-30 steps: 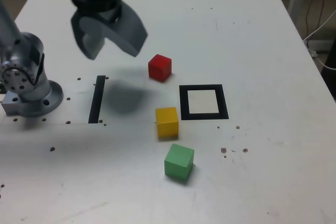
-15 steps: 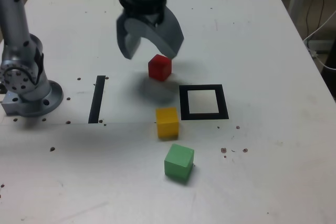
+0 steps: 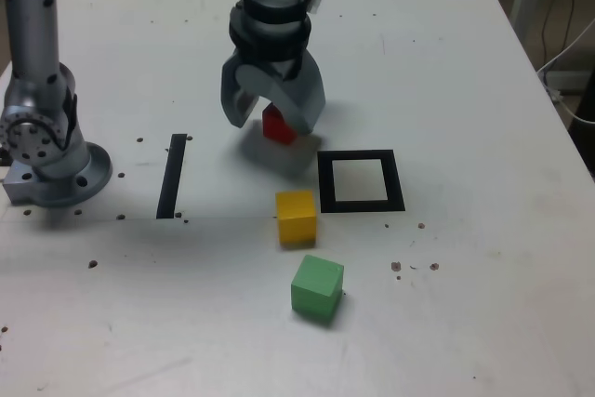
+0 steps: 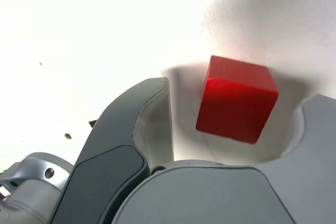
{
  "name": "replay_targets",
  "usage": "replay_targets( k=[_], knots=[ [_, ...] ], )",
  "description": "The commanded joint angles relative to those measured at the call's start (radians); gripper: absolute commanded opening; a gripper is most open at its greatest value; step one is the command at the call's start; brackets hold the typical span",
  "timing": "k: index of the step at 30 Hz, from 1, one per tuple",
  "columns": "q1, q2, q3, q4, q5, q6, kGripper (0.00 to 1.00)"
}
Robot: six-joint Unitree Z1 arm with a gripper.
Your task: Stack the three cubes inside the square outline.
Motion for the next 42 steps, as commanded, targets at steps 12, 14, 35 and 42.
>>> replay_targets(
  k=[12,14,35,42],
  knots=[
    [0.01,0.011,0.019,-0.059,0.018,0.006,0.43],
    [0.012,0.011,0.02,-0.064,0.018,0.008,0.4],
    [-0.01,-0.037,-0.012,-0.023,-0.045,-0.003,0.38],
    [-0.126,-0.043,-0.167,0.12,-0.062,-0.161,0.38]
  ],
)
